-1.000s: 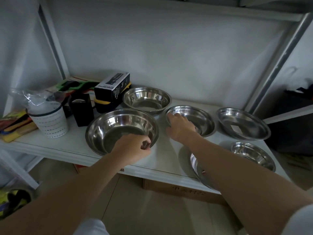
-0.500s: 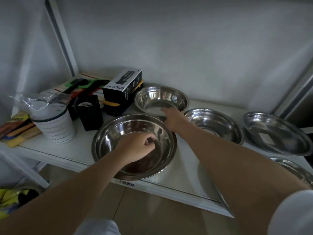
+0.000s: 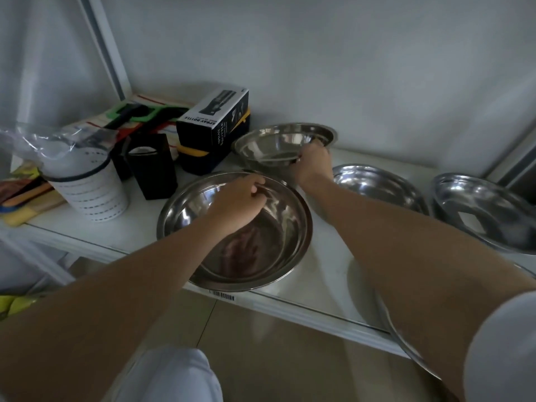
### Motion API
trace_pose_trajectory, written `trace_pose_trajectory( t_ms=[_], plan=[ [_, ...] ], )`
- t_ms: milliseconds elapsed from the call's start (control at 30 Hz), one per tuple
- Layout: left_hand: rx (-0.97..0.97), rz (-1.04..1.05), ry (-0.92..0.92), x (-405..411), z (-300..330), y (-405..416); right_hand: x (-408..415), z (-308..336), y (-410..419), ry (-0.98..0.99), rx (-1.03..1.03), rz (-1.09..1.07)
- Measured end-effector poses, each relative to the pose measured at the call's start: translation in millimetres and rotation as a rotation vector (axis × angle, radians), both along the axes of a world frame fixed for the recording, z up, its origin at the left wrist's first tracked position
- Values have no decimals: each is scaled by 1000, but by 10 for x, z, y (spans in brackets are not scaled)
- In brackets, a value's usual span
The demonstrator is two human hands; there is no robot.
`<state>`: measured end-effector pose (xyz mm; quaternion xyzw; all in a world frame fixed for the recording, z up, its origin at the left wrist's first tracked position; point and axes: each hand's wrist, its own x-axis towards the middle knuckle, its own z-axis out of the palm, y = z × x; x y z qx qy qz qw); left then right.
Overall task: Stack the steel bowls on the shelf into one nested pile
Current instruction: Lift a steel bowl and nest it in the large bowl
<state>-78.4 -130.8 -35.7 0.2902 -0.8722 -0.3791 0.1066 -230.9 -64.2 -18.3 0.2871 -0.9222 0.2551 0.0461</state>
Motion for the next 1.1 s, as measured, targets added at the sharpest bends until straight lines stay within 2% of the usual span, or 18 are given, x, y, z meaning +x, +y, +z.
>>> trace_pose_trajectory(
  t_ms=[200, 300, 433, 500, 567, 633, 700, 767, 833, 933, 1100],
  plan=[
    [261, 121, 179, -33, 213, -22, 61, 279, 121, 209, -96, 72],
    [530, 315, 411, -2, 464, -10, 215, 382, 334, 246, -196, 146],
    [694, 502, 702, 201, 760, -27, 524, 490, 573, 208, -288, 237],
    [711, 554, 686, 348, 807, -87, 681, 534, 675, 193, -284, 292],
    [722, 610, 591, 518, 766, -195, 828, 564, 748, 201, -275, 373],
    [739, 634, 560, 696, 722, -265, 961, 603, 777, 137, -306, 401],
    [737, 643, 542, 840, 670, -288, 987, 615, 723, -47, -441, 286],
    [681, 654, 487, 942, 600, -281, 963, 614, 643, -367, -583, 62],
    [605, 625, 413, 1017, 502, -238, 928, 531, 613, -550, -471, -88],
    [520, 592, 354, 1097, 337, -188, 1065, 363, 703, -463, -238, -95],
    [339, 563, 317, 1152, 212, -206, 1031, 189, 801, -503, -231, -123]
  ],
)
